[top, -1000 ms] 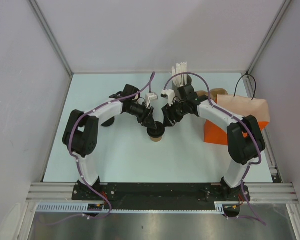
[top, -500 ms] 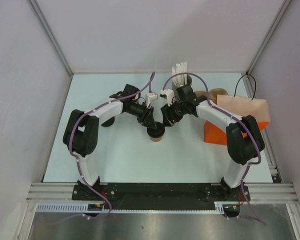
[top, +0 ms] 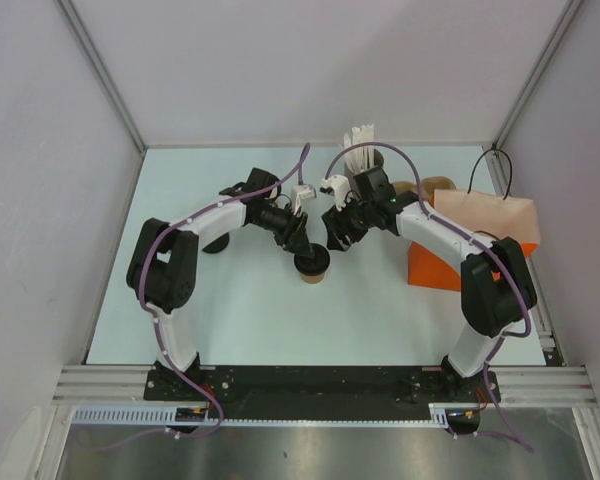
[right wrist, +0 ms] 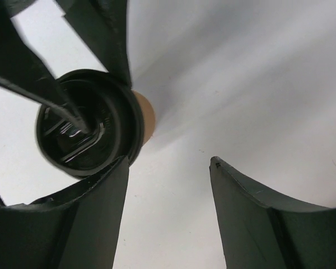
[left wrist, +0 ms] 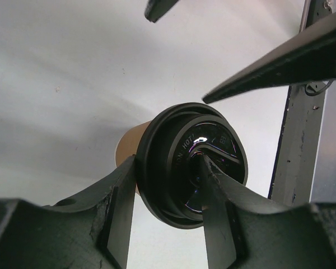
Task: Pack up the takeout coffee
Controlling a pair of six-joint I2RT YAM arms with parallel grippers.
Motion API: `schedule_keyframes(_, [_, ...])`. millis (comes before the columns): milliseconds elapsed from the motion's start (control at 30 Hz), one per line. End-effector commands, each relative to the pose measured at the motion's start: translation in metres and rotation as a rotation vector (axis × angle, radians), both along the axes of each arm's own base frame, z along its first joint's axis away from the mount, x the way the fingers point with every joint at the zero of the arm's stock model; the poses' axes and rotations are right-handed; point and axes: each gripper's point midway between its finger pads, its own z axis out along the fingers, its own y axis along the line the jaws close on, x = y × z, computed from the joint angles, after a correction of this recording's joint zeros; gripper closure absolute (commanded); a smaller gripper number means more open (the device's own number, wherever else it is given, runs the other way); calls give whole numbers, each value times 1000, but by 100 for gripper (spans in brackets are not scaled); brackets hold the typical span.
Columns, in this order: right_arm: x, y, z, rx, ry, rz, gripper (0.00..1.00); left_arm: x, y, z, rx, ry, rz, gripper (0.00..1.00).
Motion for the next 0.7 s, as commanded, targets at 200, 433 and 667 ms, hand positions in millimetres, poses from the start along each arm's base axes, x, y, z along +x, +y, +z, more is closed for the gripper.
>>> schedule_keyframes(200, [-53, 14, 41, 52, -111, 280, 38, -21, 49, -100, 364, 69, 10, 52])
schedule_keyframes(433, [-113, 25, 39, -4, -138, 575, 37, -21, 50, -100, 366, 71, 13, 53])
schedule_keyframes(667, [-92, 39, 23, -142, -238, 477, 32, -20, 50, -100, 367, 70, 15, 53])
